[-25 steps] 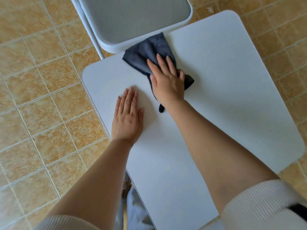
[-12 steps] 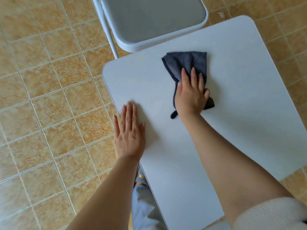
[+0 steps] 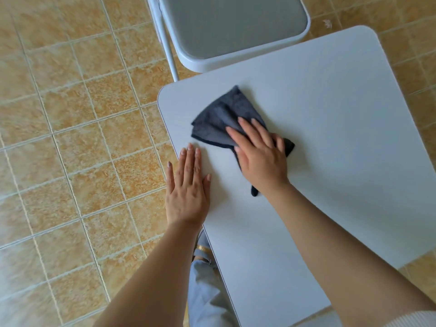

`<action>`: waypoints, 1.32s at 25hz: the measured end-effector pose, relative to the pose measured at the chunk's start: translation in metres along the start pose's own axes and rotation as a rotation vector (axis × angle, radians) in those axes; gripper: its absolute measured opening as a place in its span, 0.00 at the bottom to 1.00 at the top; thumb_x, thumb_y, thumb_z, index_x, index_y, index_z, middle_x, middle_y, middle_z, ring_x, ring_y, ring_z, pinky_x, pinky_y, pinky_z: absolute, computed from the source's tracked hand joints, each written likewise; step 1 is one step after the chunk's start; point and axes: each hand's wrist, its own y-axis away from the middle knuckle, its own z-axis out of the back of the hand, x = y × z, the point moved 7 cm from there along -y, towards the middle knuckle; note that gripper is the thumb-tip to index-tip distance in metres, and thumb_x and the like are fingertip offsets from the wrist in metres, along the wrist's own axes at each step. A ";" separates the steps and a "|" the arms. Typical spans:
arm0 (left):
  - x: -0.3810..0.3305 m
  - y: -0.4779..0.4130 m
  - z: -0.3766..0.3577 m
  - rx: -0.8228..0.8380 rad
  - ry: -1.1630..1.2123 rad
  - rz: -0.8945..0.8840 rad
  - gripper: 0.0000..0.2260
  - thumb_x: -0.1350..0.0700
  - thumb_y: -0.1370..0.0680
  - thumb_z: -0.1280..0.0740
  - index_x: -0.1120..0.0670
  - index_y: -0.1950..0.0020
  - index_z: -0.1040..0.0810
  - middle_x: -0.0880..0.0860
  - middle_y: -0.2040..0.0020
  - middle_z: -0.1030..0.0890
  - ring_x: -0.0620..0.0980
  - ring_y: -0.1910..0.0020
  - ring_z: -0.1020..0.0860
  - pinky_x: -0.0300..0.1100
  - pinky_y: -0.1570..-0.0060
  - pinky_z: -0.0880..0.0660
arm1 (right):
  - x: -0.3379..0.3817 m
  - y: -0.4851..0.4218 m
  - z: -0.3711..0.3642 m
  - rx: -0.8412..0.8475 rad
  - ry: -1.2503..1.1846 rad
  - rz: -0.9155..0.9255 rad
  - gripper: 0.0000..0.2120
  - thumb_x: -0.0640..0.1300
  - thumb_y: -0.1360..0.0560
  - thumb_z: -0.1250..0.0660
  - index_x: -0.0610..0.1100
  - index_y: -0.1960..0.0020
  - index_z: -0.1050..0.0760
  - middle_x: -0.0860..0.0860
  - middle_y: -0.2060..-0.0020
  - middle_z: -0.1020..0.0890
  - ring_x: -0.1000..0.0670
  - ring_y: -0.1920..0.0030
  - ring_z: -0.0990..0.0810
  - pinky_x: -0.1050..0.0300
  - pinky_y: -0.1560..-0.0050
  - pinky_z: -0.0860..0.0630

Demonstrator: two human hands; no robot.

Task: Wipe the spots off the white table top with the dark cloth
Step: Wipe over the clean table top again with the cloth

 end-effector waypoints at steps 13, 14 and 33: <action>0.005 0.013 -0.002 0.013 0.037 0.111 0.26 0.47 0.16 0.54 0.56 0.20 0.53 0.52 0.20 0.52 0.49 0.21 0.55 0.52 0.23 0.56 | 0.050 -0.080 -0.029 0.274 -0.054 -0.096 0.22 0.53 0.16 0.48 0.60 0.22 0.42 0.55 0.20 0.44 0.48 0.20 0.47 0.40 0.28 0.43; 0.006 0.018 -0.002 0.016 0.035 0.112 0.26 0.48 0.16 0.54 0.57 0.20 0.53 0.52 0.20 0.52 0.49 0.21 0.55 0.52 0.23 0.56 | 0.056 -0.074 -0.028 0.275 -0.056 -0.038 0.22 0.53 0.16 0.48 0.60 0.22 0.42 0.55 0.20 0.43 0.48 0.20 0.46 0.40 0.28 0.42; 0.006 0.091 -0.005 0.128 -0.025 -0.064 0.26 0.50 0.16 0.56 0.56 0.21 0.60 0.52 0.20 0.58 0.46 0.23 0.62 0.49 0.24 0.63 | 0.026 0.105 0.003 0.076 -0.060 -0.622 0.22 0.51 0.17 0.43 0.56 0.24 0.35 0.51 0.22 0.35 0.43 0.24 0.36 0.41 0.38 0.33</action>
